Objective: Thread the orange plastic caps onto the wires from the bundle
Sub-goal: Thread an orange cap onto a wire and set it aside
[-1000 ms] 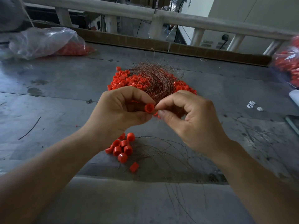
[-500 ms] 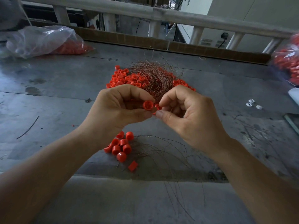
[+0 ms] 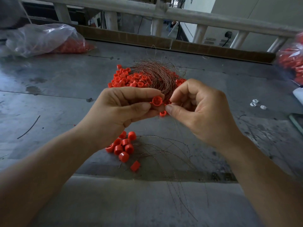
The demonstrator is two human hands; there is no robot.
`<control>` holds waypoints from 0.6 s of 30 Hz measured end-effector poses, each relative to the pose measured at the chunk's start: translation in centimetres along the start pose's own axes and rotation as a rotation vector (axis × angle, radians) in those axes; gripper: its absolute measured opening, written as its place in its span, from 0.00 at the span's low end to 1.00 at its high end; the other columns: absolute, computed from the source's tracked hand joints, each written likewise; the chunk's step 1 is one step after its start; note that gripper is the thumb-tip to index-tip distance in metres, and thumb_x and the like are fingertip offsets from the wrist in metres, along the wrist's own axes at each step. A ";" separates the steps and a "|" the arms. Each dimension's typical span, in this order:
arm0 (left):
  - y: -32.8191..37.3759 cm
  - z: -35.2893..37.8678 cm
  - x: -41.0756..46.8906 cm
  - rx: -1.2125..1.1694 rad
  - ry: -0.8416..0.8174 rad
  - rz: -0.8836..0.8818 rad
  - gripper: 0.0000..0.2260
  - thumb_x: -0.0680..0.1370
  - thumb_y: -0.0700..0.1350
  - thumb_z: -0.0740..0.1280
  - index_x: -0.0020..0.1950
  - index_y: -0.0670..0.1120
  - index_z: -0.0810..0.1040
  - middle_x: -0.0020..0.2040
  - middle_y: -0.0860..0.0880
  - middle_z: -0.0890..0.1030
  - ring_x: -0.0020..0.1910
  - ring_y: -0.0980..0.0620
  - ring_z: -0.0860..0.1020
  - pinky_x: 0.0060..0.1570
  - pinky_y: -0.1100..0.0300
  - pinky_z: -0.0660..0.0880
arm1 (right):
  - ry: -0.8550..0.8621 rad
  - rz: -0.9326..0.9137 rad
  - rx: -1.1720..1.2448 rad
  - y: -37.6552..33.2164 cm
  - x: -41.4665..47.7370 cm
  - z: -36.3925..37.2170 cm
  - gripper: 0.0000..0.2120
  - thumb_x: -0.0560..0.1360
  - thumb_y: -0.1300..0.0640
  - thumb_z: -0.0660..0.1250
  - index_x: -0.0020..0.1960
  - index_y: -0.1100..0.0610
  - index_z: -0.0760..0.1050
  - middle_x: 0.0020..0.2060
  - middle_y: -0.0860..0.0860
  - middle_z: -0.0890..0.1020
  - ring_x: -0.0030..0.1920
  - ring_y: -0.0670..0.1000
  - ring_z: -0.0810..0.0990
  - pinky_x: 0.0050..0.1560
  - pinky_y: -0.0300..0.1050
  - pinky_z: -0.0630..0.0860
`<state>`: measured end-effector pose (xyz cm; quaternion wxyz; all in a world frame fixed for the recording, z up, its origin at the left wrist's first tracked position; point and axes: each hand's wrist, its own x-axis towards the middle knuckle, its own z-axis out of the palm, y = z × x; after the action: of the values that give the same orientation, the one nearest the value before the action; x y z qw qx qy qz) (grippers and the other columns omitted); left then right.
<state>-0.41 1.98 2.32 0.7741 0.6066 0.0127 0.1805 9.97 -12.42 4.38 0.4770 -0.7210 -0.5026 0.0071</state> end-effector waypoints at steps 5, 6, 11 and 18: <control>0.1 -0.1 0.0 -0.028 -0.030 -0.013 0.13 0.67 0.34 0.64 0.47 0.43 0.83 0.46 0.45 0.84 0.47 0.49 0.83 0.43 0.65 0.78 | -0.006 0.007 0.000 -0.1 0.0 -0.2 0.14 0.68 0.64 0.72 0.37 0.49 0.71 0.30 0.43 0.75 0.30 0.41 0.74 0.31 0.30 0.70; 0.1 -0.2 0.0 -0.031 -0.034 -0.014 0.13 0.68 0.34 0.64 0.46 0.44 0.84 0.46 0.45 0.84 0.47 0.49 0.83 0.43 0.65 0.78 | -0.005 0.007 -0.003 -0.1 0.0 -0.2 0.14 0.68 0.64 0.72 0.36 0.49 0.71 0.30 0.43 0.75 0.30 0.41 0.74 0.31 0.30 0.69; 0.1 -0.1 0.0 -0.034 -0.031 -0.002 0.12 0.68 0.34 0.65 0.45 0.45 0.84 0.46 0.46 0.84 0.47 0.50 0.83 0.43 0.66 0.78 | 0.004 0.007 0.004 -0.1 0.0 -0.3 0.13 0.68 0.65 0.73 0.36 0.50 0.71 0.30 0.44 0.75 0.30 0.42 0.74 0.31 0.31 0.70; 0.2 -0.2 0.0 -0.025 0.002 -0.016 0.13 0.67 0.33 0.63 0.44 0.44 0.84 0.44 0.46 0.85 0.45 0.50 0.83 0.41 0.67 0.78 | -0.008 0.010 0.004 -0.1 0.1 -0.3 0.14 0.68 0.65 0.72 0.36 0.50 0.71 0.30 0.43 0.75 0.30 0.41 0.74 0.32 0.30 0.70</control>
<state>-0.52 2.19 2.48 0.7831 0.5965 0.0162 0.1750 10.14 -12.60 4.63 0.4764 -0.7226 -0.5008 0.0134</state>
